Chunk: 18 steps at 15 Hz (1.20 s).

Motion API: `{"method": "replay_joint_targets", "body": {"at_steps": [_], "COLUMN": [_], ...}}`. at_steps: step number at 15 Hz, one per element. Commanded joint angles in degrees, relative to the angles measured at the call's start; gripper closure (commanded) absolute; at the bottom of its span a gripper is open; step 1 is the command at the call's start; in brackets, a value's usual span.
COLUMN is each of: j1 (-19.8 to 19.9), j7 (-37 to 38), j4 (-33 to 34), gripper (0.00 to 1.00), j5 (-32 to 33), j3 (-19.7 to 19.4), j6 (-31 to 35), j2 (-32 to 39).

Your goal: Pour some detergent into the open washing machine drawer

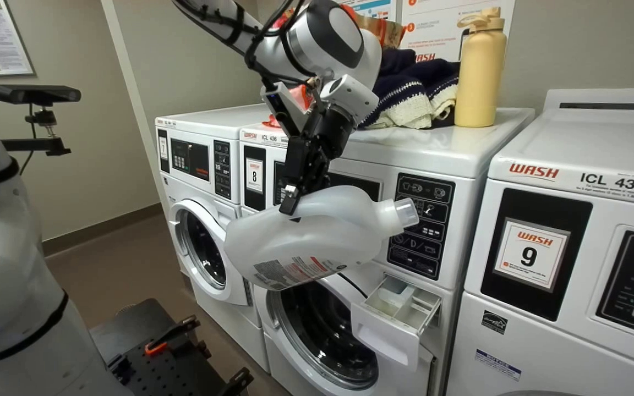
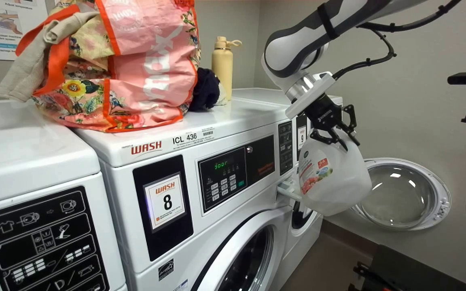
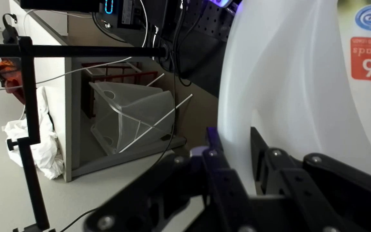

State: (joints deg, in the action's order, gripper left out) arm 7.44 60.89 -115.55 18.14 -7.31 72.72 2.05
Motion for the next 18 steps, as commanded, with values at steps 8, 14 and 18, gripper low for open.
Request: {"method": "replay_joint_targets", "body": {"at_steps": [8, 14, 18], "j1": [1.8, 3.6, 5.0], "j7": [-10.7, -14.8, -18.6], "j4": [9.4, 12.1, 14.7], "gripper": [0.94, 0.94, 0.94], "j5": [-11.8, -18.7, -21.7], "j3": [-2.7, -4.7, -6.0], "j6": [-7.8, -10.6, -12.1], "j2": [8.6, 12.6, 14.8]}}
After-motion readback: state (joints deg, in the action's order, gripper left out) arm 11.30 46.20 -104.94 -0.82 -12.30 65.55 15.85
